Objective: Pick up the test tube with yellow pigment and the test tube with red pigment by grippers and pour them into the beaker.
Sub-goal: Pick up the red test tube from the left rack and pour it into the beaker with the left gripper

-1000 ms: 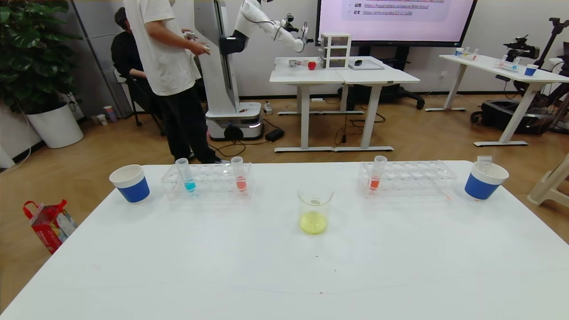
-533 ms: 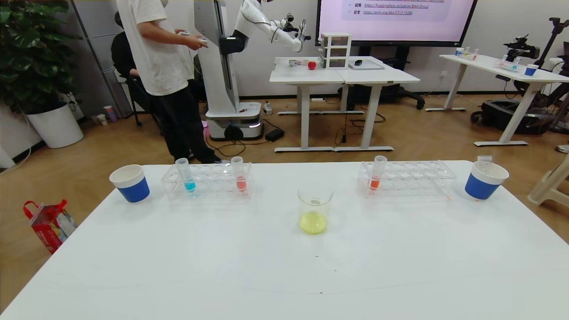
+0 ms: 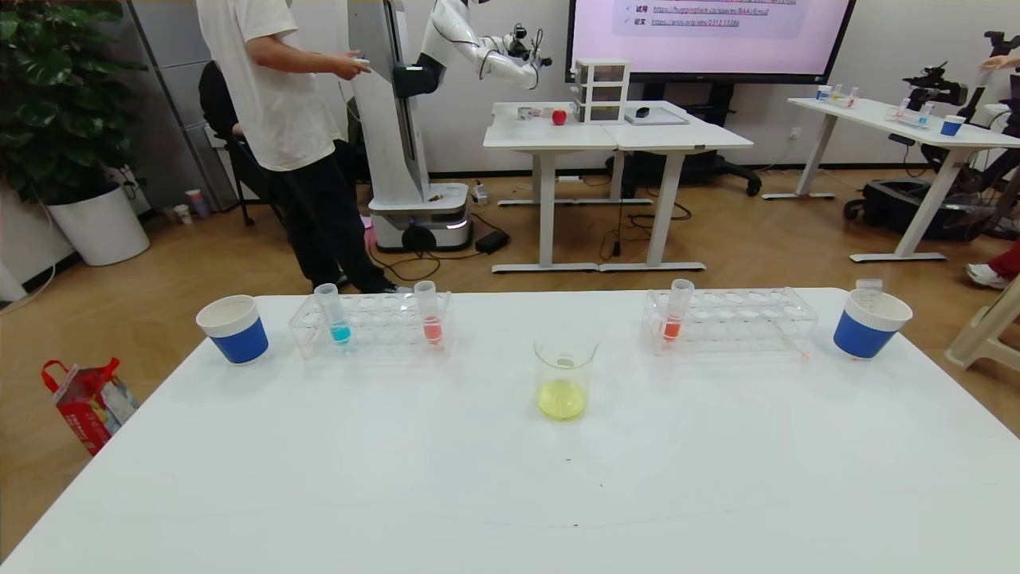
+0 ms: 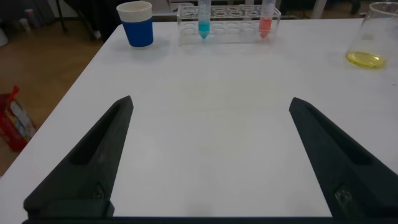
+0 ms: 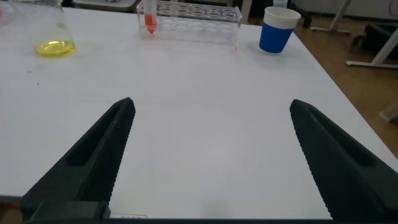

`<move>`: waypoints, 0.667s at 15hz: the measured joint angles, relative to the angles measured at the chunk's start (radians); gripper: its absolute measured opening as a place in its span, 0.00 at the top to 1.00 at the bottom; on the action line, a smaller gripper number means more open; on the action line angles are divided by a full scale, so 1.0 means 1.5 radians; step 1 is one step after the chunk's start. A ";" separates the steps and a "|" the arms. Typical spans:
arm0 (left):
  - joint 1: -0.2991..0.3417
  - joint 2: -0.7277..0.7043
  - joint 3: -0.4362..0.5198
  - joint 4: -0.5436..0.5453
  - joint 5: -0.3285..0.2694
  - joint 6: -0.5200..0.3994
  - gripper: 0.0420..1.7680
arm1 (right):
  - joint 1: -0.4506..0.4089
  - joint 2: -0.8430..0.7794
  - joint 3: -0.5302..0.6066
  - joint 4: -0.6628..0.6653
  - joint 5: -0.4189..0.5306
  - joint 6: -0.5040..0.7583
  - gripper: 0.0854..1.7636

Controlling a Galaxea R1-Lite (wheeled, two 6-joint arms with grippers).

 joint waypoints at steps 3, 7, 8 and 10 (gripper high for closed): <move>0.000 0.000 0.000 0.000 0.000 0.002 0.01 | 0.001 0.000 0.001 0.001 0.000 0.012 0.02; 0.000 0.008 -0.039 0.010 0.002 0.005 0.01 | 0.001 0.000 0.001 0.000 -0.004 0.035 0.02; 0.000 0.025 -0.060 0.010 0.002 0.006 0.01 | 0.001 0.000 0.001 0.000 -0.005 0.035 0.02; -0.003 0.093 -0.107 -0.010 0.001 0.002 0.01 | 0.001 0.000 0.001 0.000 -0.004 0.035 0.02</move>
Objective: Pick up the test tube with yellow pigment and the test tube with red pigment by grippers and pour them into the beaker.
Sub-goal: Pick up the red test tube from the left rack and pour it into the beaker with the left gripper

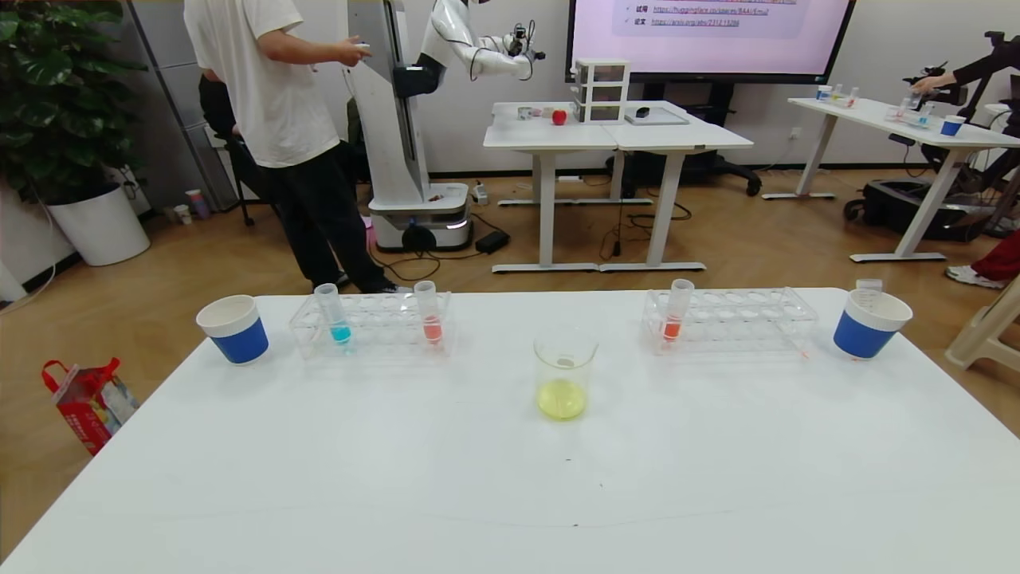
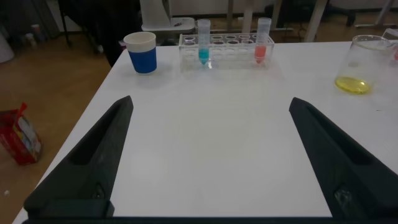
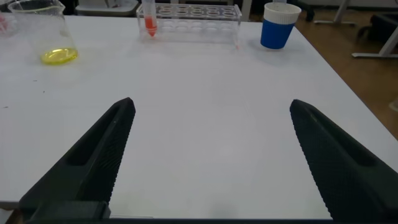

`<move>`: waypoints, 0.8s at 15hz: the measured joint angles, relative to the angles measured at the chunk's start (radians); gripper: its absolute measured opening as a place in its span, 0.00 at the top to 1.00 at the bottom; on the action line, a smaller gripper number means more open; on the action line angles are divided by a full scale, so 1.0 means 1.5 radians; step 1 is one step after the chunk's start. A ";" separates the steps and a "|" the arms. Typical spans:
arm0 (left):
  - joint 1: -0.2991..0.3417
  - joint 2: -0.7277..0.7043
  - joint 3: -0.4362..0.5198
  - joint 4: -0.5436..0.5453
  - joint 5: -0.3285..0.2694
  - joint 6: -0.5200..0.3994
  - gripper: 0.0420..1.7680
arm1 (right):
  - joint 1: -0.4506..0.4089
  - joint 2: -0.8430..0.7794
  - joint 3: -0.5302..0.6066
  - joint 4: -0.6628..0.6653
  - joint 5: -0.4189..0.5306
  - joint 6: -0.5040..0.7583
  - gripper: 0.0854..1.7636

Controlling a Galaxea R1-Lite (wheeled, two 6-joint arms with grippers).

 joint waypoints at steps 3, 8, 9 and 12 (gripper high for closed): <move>-0.009 0.166 -0.048 -0.124 -0.001 -0.013 0.01 | 0.000 0.000 0.000 0.000 0.000 0.000 0.02; -0.022 0.511 -0.075 -0.453 0.004 -0.018 0.01 | 0.000 0.000 0.000 0.000 0.000 0.000 0.02; -0.027 0.578 -0.077 -0.518 0.011 -0.019 0.01 | 0.000 0.000 0.000 0.000 0.000 0.000 0.02; -0.067 0.776 -0.095 -0.696 0.075 -0.022 0.01 | 0.000 0.000 0.000 0.000 0.000 0.000 0.02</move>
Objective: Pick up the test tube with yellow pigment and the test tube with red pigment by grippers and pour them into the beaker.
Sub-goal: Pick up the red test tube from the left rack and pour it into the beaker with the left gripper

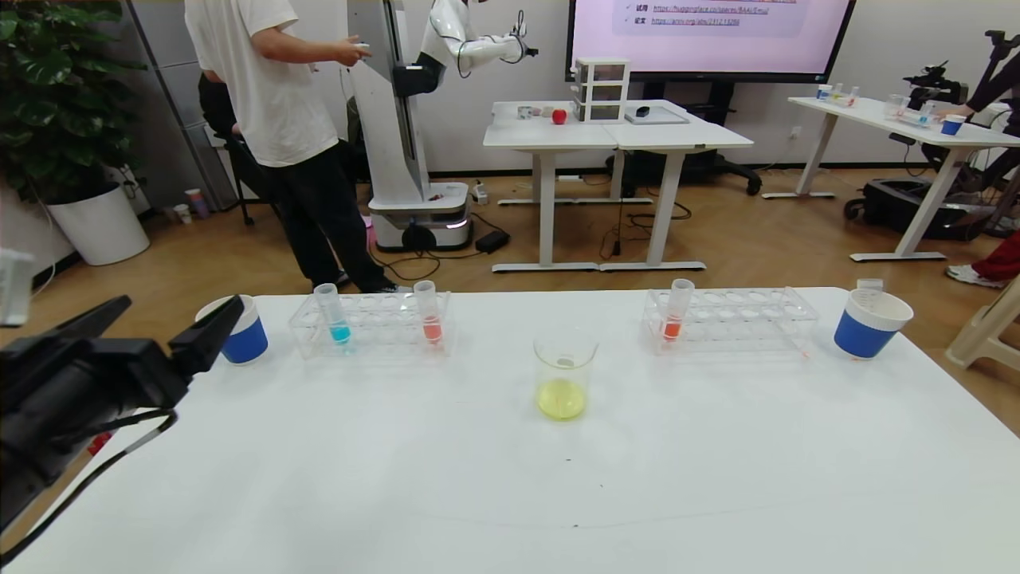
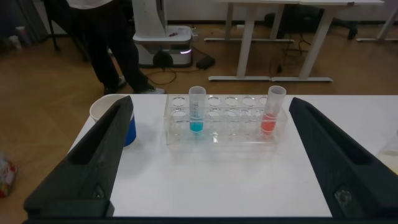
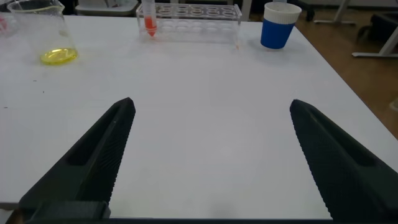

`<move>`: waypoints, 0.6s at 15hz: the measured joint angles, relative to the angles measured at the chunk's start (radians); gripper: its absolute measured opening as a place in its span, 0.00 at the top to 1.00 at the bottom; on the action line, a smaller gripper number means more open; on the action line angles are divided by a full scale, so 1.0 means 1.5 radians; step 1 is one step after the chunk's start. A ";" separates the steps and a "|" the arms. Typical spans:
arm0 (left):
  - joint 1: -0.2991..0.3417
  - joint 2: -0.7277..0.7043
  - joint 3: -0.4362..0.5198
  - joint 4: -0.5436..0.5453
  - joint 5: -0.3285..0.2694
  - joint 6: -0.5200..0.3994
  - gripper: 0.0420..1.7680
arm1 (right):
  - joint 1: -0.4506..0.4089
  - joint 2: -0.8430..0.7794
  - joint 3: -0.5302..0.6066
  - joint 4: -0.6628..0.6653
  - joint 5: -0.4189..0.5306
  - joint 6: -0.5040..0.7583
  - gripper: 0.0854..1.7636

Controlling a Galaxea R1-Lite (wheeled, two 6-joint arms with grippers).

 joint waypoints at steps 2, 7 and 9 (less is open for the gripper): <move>-0.049 0.117 -0.027 -0.094 0.060 -0.003 0.01 | 0.000 0.000 0.000 0.000 0.000 0.000 0.02; -0.164 0.366 -0.118 -0.223 0.157 -0.020 0.01 | 0.000 0.000 0.000 0.000 0.000 0.000 0.02; -0.189 0.446 -0.156 -0.259 0.177 -0.022 0.01 | 0.000 0.000 0.000 0.000 0.000 0.000 0.02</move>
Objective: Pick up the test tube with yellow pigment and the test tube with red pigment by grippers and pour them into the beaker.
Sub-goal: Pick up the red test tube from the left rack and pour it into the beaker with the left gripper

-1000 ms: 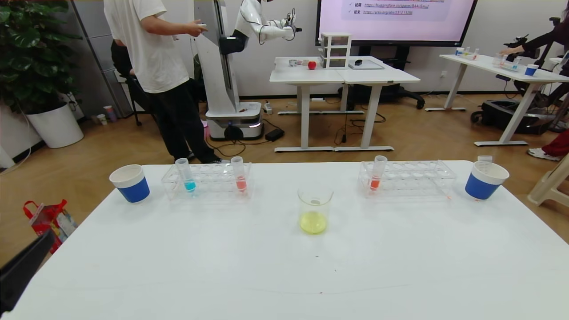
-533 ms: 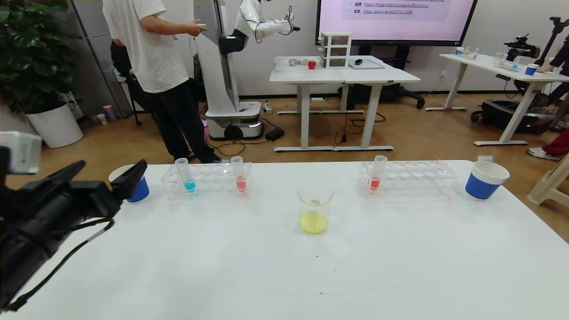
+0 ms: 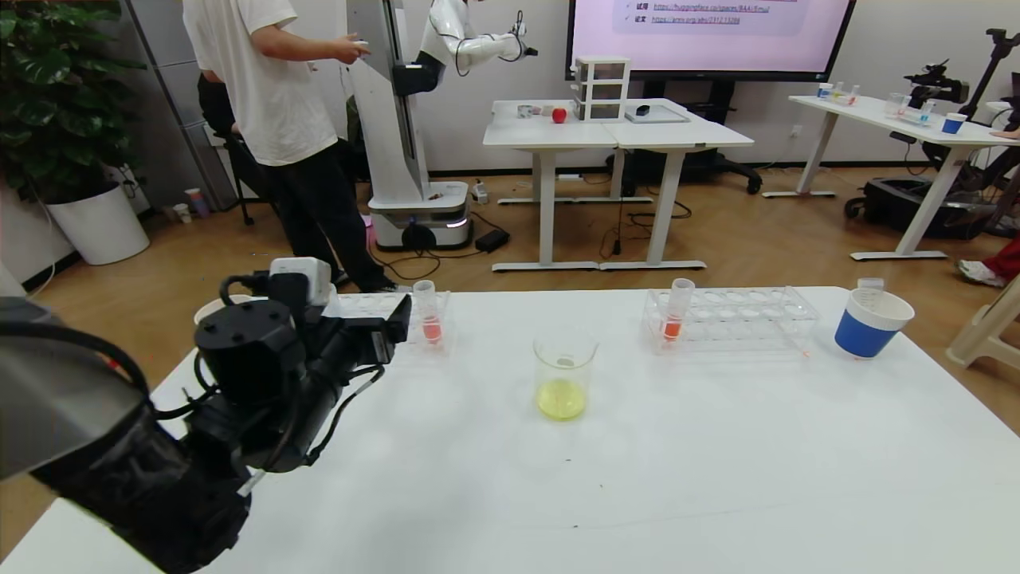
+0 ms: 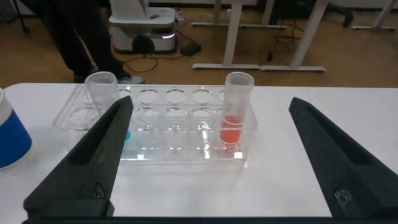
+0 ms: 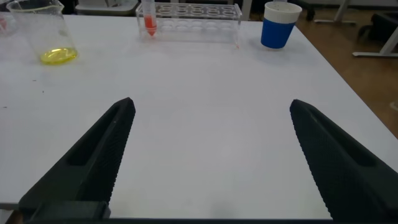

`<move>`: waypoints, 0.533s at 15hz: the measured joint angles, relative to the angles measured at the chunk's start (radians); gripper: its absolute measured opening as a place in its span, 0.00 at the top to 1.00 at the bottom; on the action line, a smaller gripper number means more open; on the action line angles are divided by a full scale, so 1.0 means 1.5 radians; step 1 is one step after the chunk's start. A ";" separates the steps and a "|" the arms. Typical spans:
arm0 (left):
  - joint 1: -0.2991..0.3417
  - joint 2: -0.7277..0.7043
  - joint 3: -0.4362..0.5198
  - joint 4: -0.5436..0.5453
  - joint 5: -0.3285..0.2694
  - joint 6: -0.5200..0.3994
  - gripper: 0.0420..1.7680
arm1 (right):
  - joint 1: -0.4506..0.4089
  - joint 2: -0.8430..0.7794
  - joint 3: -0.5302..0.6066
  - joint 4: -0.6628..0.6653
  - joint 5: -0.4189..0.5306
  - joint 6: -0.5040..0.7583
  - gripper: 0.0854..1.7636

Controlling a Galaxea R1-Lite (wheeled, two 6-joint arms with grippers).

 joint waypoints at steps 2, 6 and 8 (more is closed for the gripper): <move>-0.016 0.067 -0.034 -0.017 0.009 -0.002 0.01 | 0.000 0.000 0.000 0.000 0.000 0.000 0.02; -0.021 0.148 -0.115 -0.021 0.010 -0.009 0.01 | 0.000 0.000 0.000 0.000 0.000 0.000 0.02; -0.017 0.175 -0.165 -0.014 0.010 -0.008 0.01 | 0.000 0.000 0.000 0.000 0.000 0.000 0.02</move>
